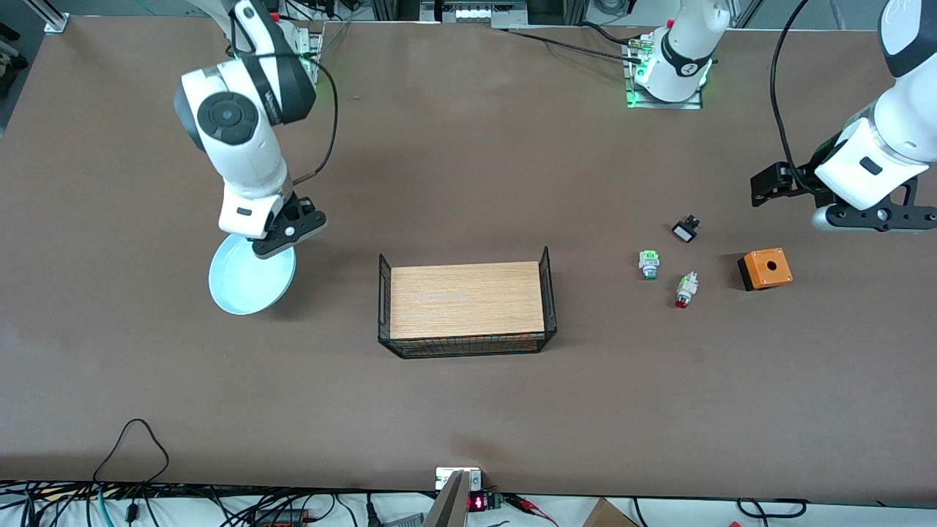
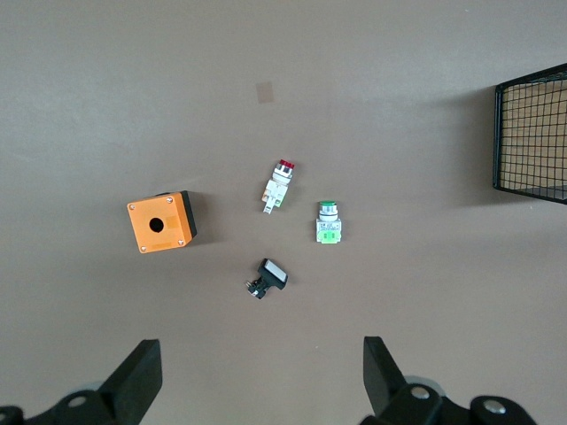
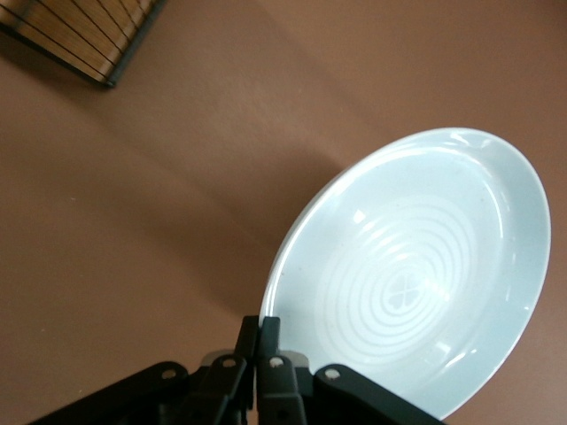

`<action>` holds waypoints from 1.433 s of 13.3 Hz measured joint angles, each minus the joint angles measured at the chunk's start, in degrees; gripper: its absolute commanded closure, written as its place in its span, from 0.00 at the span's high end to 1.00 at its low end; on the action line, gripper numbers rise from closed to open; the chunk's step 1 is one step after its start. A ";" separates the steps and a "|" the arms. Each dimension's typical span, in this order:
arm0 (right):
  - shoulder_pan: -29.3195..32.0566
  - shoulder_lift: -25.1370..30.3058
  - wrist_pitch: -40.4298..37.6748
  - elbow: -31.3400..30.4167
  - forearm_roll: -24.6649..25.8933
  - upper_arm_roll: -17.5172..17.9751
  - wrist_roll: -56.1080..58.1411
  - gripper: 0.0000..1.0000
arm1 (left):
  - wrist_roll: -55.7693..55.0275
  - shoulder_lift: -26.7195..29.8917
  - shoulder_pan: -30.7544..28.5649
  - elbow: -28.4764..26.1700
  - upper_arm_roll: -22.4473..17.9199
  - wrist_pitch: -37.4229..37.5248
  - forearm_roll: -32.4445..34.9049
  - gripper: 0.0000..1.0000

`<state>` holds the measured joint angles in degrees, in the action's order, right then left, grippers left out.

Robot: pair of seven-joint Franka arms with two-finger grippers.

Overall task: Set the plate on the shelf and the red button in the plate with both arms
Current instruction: 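Lift the plate and carry it toward the wire basket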

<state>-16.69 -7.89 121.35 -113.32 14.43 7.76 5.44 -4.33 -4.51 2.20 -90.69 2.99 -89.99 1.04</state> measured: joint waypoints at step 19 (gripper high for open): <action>-27.40 -8.83 -11.21 21.21 7.58 0.38 10.69 0.00 | 0.00 0.00 0.03 0.10 0.02 0.00 0.00 1.00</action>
<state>-44.09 -16.72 110.14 -92.11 22.01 8.14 16.13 -4.33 -4.51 2.23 -90.59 3.02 -89.99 1.04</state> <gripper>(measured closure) 0.974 0.000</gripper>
